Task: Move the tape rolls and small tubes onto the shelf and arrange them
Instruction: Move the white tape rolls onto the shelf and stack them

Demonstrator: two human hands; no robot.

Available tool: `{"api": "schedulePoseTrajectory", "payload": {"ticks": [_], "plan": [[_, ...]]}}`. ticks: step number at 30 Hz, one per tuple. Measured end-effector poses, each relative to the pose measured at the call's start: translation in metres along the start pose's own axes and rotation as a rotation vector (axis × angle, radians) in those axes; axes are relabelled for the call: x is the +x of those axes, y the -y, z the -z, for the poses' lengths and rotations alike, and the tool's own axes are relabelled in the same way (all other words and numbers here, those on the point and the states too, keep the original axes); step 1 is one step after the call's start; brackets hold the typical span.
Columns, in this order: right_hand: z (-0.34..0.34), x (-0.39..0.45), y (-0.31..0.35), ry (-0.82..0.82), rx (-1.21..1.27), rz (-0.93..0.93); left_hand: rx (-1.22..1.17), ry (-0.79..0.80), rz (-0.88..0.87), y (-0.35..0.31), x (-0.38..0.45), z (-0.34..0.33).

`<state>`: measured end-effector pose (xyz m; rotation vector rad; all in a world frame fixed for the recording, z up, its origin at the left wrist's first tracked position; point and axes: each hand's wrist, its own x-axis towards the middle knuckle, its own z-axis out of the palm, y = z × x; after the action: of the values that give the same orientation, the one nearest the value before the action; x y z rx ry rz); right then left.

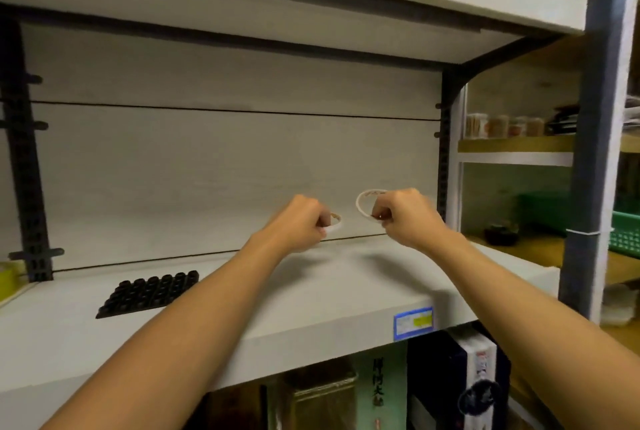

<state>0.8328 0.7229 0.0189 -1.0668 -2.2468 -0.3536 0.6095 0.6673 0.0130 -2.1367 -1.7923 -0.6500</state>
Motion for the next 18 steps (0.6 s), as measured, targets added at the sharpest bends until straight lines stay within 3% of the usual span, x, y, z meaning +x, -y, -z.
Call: {"api": "schedulePoseTrajectory", "payload": {"ticks": [10, 18], "plan": [[-0.077, 0.049, -0.054, 0.14, 0.14, 0.132, 0.084, 0.081, 0.094, -0.009, 0.04, -0.044], [-0.103, 0.065, -0.062, 0.113, 0.345, 0.175, 0.044, 0.114, 0.168, 0.019, 0.036, -0.058]]}}
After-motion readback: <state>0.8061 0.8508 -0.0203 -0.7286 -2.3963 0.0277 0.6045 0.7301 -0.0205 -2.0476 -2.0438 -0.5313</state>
